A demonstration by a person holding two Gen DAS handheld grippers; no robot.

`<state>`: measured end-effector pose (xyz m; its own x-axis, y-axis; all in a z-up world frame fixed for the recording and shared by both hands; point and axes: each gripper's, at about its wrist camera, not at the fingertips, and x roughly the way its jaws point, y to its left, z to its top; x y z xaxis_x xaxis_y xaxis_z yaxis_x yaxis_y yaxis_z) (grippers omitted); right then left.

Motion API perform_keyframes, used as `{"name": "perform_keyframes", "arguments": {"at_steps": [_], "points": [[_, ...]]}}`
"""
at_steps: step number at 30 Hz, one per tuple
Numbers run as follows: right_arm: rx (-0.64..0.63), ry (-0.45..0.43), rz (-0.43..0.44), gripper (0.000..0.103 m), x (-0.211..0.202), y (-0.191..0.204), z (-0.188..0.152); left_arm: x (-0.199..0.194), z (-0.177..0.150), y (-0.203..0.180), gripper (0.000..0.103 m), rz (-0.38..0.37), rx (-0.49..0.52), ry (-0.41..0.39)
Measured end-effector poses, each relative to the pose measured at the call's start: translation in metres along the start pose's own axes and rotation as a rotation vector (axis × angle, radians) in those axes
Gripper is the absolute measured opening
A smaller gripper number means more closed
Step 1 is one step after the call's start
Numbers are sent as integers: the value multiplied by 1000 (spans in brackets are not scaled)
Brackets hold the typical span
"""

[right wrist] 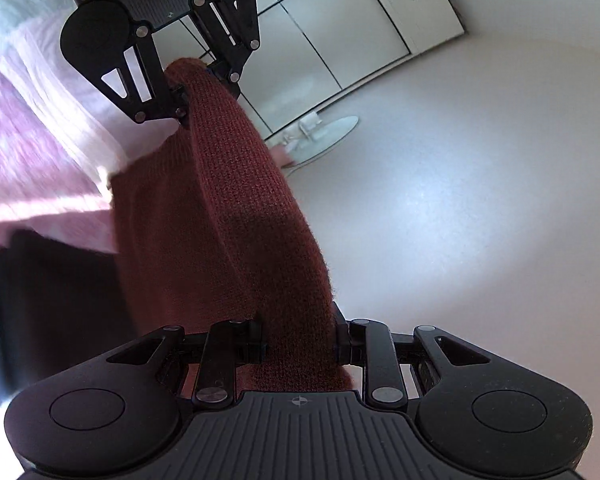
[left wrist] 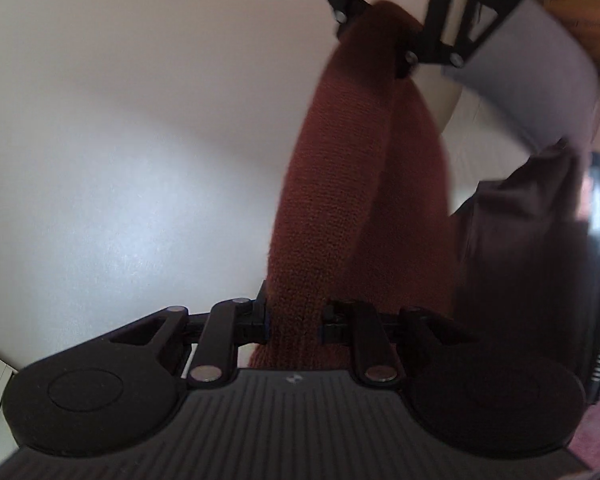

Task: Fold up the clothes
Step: 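Carry the hanging cardigan with both grippers toward the clothes stack, then lower the cardigan onto the top of the clothes stack with both grippers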

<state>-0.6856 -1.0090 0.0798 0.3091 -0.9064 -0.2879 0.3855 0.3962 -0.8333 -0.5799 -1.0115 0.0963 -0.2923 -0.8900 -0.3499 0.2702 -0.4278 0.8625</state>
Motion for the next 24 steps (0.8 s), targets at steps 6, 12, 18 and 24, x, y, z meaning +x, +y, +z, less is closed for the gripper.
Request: {"name": "perform_keyframes", "arguments": {"at_steps": [6,12,18,24], "points": [[-1,95,250,26,51,109,-79,68,-43,-149,19,-225,86,145],[51,126,302,32,31,150,-105,63,-55,-189,25,-172,8,141],[4,158,288,35,43,135,-104,60,-66,-189,28,-152,3,148],[-14,148,249,32,41,139,-113,43,-62,-185,21,-101,-3,145]]}}
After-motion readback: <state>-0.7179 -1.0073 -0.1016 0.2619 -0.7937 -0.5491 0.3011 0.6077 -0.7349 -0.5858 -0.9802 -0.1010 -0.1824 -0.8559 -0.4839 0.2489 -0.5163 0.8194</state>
